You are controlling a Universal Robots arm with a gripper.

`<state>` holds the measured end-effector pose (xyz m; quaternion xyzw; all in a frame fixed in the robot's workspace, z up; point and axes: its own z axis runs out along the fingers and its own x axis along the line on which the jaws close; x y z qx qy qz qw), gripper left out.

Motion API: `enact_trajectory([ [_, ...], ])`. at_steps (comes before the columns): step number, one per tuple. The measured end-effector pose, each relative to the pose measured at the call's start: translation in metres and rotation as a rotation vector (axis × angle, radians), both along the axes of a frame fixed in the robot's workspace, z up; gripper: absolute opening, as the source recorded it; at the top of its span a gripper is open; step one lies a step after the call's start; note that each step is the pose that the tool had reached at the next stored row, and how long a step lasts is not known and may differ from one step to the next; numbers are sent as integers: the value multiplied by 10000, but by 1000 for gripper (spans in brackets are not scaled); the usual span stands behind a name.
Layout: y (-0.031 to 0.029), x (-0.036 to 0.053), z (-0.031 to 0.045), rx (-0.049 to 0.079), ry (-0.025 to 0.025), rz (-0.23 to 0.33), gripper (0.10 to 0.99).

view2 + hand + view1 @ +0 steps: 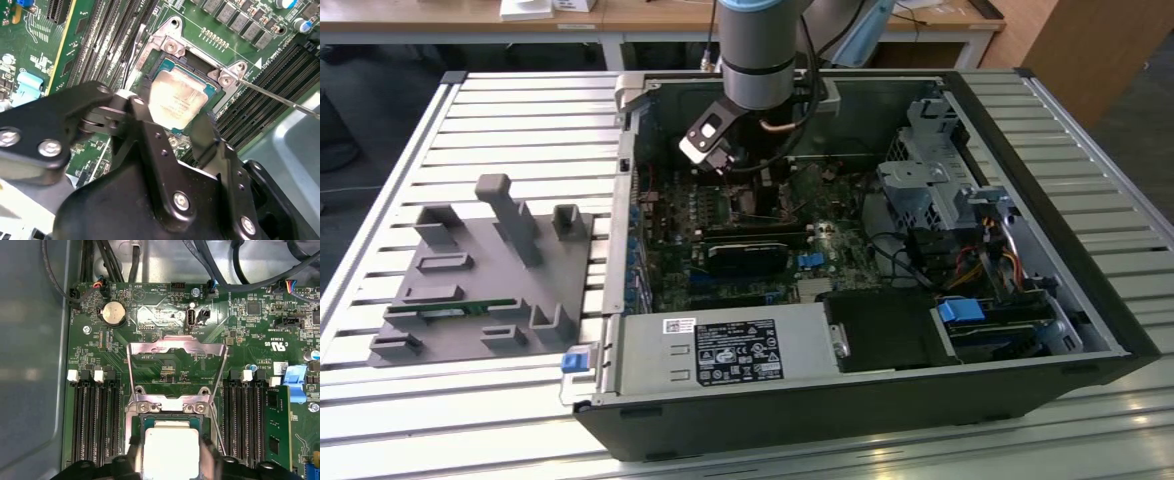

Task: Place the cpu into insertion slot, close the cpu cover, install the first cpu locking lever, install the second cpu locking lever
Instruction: 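Place the cpu into insertion slot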

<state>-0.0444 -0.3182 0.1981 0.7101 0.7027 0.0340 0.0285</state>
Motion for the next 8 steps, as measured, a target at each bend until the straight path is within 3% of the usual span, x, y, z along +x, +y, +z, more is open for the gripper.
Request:
enact_trajectory([
  [3, 0, 0, 15, -2, 0, -2, 529],
  [4, 0, 0, 24, -4, -1, -2, 412],
  [6, 0, 0, 40, -12, 0, -1, 412],
  [8, 0, 0, 57, -14, 0, -2, 294],
])
